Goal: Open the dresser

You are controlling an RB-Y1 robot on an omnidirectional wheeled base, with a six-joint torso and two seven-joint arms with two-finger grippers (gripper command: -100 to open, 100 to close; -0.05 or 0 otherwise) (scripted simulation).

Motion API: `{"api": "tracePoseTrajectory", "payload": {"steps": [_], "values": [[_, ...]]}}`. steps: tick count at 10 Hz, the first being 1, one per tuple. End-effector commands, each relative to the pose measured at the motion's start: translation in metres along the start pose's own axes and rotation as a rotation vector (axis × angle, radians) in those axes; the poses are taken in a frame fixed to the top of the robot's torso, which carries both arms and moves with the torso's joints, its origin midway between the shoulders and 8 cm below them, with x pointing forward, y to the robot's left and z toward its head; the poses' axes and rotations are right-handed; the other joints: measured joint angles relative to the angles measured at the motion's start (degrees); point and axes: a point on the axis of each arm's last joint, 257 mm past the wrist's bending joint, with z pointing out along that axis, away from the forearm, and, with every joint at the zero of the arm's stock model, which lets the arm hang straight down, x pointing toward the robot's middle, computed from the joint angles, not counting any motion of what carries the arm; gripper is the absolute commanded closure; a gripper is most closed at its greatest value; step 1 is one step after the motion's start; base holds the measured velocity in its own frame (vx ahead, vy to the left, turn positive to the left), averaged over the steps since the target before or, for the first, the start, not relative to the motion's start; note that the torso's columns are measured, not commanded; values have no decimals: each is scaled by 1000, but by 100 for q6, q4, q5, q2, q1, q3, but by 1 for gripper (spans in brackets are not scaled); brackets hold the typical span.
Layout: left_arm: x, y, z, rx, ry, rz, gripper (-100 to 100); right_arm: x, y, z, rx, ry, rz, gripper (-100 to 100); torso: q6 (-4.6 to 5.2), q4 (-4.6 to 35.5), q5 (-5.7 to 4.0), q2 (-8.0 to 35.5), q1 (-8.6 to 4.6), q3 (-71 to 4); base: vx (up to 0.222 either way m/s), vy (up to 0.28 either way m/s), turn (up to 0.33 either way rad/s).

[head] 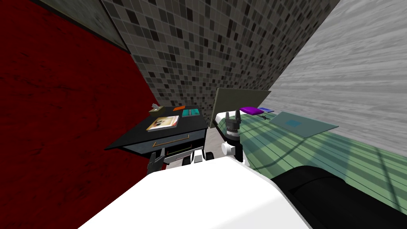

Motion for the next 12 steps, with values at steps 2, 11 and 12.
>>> {"api": "tracePoseTrajectory", "payload": {"steps": [2,11,12], "values": [[3,2,9,4,-23,-38,-100,0,0,0,0,0,0,0,-1,0,2,2,20,0,18,-76,42],[-21,2,27,1,-36,-31,100,0,0,0,0,0,0,0,-3,-1,14,1,57,0,-9,-32,-18],[-16,2,24,1,-34,-33,100,0,0,0,0,0,0,0,-14,28,-21,22,36,-1,31,74,39]]}}
